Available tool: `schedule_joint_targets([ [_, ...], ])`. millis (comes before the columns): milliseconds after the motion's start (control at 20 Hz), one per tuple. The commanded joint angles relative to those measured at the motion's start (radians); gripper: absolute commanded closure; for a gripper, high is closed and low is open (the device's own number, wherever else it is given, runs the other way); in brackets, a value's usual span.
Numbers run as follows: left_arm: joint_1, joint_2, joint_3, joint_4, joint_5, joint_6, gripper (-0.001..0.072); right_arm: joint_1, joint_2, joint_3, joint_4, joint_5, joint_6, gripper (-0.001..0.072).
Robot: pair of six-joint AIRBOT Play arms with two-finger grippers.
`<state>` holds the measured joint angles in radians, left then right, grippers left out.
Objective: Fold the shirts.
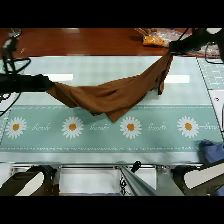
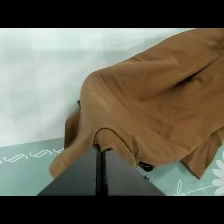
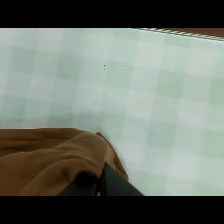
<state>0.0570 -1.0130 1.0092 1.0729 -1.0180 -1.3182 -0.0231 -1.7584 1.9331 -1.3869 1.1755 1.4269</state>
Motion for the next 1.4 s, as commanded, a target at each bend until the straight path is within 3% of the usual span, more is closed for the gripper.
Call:
schedule_joint_targets([
  [0, -0.018, -0.117, -0.006, -0.003, 0.021, 0.000, 0.0692, 0.000, -0.094, 0.001, -0.003, -0.015, 0.052, 0.0692],
  [250, -0.055, -0.196, -0.006, -0.002, 0.052, 0.008, 0.0692, 0.000, -0.170, 0.001, -0.002, 0.024, 0.084, 0.0689],
  [300, -0.055, -0.196, -0.006, 0.002, 0.068, 0.008, 0.0692, 0.000, -0.166, 0.002, -0.002, 0.014, 0.080, 0.0635],
  [400, -0.051, -0.196, -0.006, 0.006, 0.074, 0.008, 0.0692, -0.001, -0.140, 0.002, -0.002, 0.024, 0.068, 0.0351],
  [450, -0.050, -0.196, -0.006, 0.005, 0.073, 0.008, 0.0692, -0.001, -0.119, 0.002, -0.002, 0.057, 0.045, 0.0311],
  [650, -0.050, -0.196, -0.006, 0.005, 0.072, 0.008, 0.0692, -0.003, -0.053, -0.024, 0.040, 0.220, -0.022, 0.0376],
  [850, -0.050, -0.196, -0.006, 0.005, 0.064, 0.008, 0.0692, -0.027, 0.030, -0.214, 0.351, 0.267, -0.106, 0.0375],
  [950, -0.050, -0.196, -0.006, 0.005, 0.064, 0.008, 0.0692, -0.033, 0.098, -0.368, 0.410, 0.244, -0.114, 0.0375],
  [1150, -0.050, -0.196, -0.006, 0.005, 0.068, 0.008, 0.0692, 0.008, 0.231, -0.698, 0.391, 0.174, -0.138, 0.0363],
  [1250, -0.050, -0.196, -0.006, 0.005, 0.068, 0.008, 0.0692, 0.063, 0.250, -0.798, 0.359, 0.155, -0.148, 0.0312],
  [1350, -0.050, -0.196, -0.006, 0.005, 0.068, 0.008, 0.0692, 0.126, 0.249, -0.851, 0.360, 0.109, -0.142, 0.0312],
])
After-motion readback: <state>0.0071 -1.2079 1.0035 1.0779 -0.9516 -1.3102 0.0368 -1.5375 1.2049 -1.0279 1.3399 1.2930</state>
